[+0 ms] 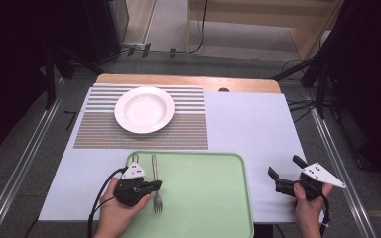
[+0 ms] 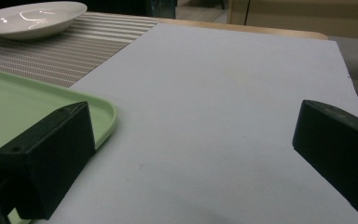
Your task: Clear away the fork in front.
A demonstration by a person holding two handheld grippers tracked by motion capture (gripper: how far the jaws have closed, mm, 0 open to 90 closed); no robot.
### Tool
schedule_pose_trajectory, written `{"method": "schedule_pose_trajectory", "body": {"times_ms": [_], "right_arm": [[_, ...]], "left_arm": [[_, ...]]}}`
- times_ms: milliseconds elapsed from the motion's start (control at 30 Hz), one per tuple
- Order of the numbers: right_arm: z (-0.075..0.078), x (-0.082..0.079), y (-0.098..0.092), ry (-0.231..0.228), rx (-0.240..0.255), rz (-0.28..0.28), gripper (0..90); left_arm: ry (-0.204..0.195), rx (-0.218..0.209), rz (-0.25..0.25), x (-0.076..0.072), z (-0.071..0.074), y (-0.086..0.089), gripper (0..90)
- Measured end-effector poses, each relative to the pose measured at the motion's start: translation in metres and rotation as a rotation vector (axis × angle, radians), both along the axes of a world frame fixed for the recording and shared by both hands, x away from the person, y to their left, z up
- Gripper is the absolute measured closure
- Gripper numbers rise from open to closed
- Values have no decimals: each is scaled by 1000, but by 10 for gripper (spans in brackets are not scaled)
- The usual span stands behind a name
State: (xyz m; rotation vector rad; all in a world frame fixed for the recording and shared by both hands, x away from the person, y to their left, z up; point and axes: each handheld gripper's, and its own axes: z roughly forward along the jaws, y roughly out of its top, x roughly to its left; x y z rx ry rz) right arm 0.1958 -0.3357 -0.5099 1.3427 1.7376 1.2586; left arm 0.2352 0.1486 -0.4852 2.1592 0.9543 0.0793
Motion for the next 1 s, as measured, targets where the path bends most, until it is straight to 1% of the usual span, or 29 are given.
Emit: {"method": "schedule_pose_trajectory", "body": {"times_ms": [100, 167, 200, 233, 267, 367, 533, 600, 700, 733, 833, 933, 1000], "right_arm": [[0, -1, 0, -3, -2, -2, 0], [0, -1, -1, -7, -5, 0, 0], [0, -1, -1, -6, -2, -1, 0], [0, -1, -1, -2, 0, -4, 0], [0, -1, -2, -3, -1, -4, 0], [0, -1, -3, -7, 0, -7, 0], [0, -1, -3, -6, -6, -1, 0], [0, -1, -2, -6, -4, -3, 0], [0, -1, -2, -5, -2, -3, 0], [0, 0, -2, -6, -6, -2, 0], [1, -1, 0, -3, -3, -4, 0], [1, -2, -1, -8, 1, -7, 0], [1, -2, -2, -7, 4, -9, 0]], "left_arm": [[4, 39, 2, 5, -4, -6, 896], [-12, 82, 11, 5, -6, -6, 896], [-10, 80, 13, 5, -7, -4, 897], [1, 79, 18, 6, -6, -1, 897], [5, 84, 28, 6, -5, 2, 897], [16, 77, 33, 8, -4, 11, 897], [26, 66, 57, 9, -4, 25, 897], [31, 51, 67, 11, -5, 28, 897], [34, 64, 63, 17, -4, 26, 897], [31, 64, 55, 20, -3, 22, 896], [21, 85, 43, 28, -2, 14, 897], [18, 101, 49, 38, -1, 9, 897], [20, 108, 57, 43, -2, 10, 897]]}}
